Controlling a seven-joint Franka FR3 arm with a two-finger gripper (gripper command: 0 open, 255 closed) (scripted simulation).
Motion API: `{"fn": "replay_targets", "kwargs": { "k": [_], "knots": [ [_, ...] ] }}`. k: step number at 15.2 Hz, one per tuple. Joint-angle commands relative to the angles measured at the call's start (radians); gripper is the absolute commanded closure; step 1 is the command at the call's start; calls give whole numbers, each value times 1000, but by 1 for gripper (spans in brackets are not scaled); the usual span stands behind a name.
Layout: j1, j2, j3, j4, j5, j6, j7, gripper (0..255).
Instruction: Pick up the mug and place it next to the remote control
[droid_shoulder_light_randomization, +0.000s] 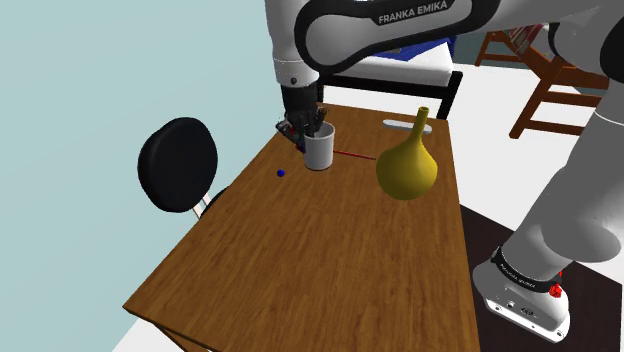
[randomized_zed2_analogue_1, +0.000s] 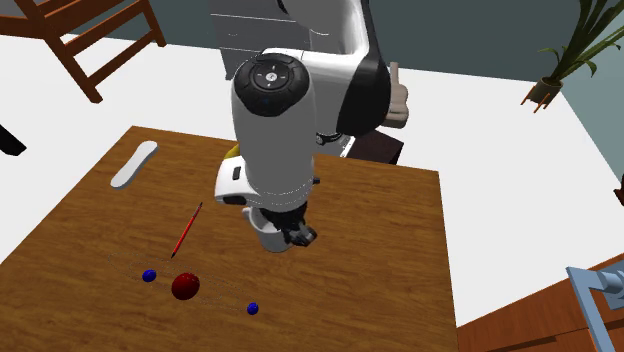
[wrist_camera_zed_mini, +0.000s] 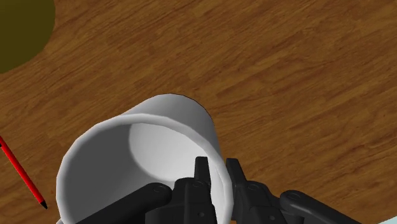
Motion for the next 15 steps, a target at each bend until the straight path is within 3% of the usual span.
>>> {"fn": "replay_targets", "kwargs": {
  "k": [1,15],
  "knots": [
    [-33,-40,-19,-51,17,19,-53,255],
    [-211,-146,-182,-175,46,65,-397,255]
  ]
}}
